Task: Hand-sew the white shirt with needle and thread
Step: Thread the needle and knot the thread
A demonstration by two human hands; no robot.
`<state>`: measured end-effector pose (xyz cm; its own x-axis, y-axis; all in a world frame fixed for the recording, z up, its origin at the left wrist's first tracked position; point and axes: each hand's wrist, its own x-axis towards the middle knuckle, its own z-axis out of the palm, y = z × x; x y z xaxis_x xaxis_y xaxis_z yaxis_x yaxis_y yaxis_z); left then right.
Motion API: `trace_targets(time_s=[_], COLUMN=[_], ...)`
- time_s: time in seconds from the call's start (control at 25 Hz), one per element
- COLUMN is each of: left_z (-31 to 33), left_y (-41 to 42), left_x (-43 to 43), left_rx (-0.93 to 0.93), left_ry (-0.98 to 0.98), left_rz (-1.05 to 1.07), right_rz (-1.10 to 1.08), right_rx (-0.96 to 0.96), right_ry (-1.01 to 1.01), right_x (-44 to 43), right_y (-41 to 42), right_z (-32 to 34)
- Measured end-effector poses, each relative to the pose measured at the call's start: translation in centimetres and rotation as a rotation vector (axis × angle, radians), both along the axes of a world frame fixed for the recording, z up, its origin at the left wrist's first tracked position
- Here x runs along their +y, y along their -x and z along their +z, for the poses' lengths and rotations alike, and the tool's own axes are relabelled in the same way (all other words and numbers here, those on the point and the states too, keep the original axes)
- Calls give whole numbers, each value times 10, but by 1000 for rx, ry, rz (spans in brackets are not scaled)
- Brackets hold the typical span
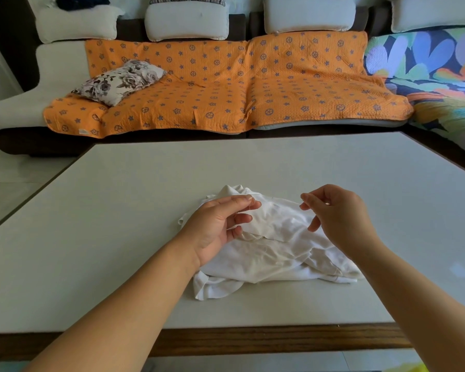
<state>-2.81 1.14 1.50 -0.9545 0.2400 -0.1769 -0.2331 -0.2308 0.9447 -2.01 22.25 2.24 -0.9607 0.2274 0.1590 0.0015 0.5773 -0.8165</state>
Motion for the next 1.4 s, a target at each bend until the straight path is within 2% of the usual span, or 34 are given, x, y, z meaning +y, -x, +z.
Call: trace_targets(time_s=[0.72, 1.08, 1.16, 1.28, 1.32, 1.4], left_z=[2, 10, 9, 6, 5, 3], left_y=[-1, -3, -3, -2, -1, -1], left_x=[-1, 2, 1, -1, -2, -4], left_rx=[41, -2, 10, 57, 86, 158], left_ry=[44, -289, -271, -147, -85, 66], left_rz=[57, 66, 65, 57, 44, 3], right_rz=[-71, -32, -20, -31, -68, -164], right_rx=[-109, -157, -208, -306, -250, 31], right_ry=[-131, -178, -176, -207, -278, -374], right_x=[22, 15, 19, 27, 29, 27], right_y=[15, 16, 17, 19, 18, 12], right_z=[-9, -14, -13, -12, -9, 1])
